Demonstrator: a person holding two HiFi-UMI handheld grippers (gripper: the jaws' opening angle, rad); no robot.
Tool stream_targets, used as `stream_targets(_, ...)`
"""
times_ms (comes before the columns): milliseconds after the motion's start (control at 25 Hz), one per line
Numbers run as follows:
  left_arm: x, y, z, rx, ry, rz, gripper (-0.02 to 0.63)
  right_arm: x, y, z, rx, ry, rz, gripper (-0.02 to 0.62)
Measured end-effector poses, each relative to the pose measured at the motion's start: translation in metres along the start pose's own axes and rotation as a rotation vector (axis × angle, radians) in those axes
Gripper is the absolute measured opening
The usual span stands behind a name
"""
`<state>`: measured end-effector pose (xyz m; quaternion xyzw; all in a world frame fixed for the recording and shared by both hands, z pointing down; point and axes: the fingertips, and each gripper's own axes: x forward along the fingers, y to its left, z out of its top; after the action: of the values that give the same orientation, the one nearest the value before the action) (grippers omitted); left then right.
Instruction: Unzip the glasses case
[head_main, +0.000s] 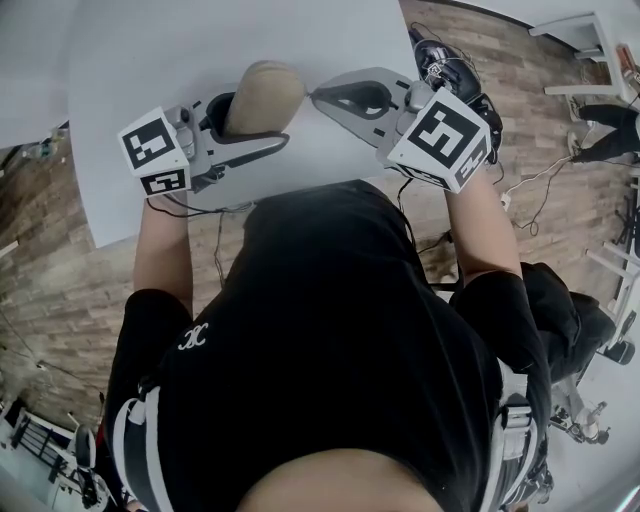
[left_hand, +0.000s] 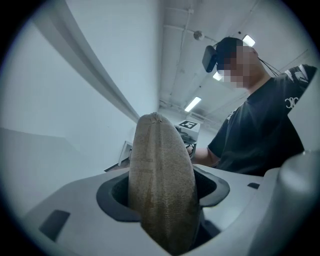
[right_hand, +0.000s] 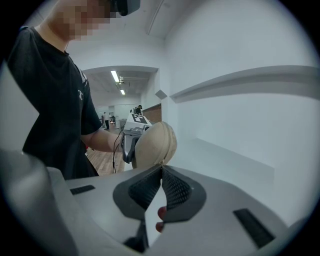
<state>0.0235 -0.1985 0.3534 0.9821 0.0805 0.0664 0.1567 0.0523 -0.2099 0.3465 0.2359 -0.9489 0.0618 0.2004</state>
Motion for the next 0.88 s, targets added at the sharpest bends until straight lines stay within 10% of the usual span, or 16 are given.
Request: stream_targets(880,-0.005,0.034,0.037,-0.387,-0.457,-0.059,0.291,0.014,0.002,-0.011,0.021,0.038,0.01,0.023)
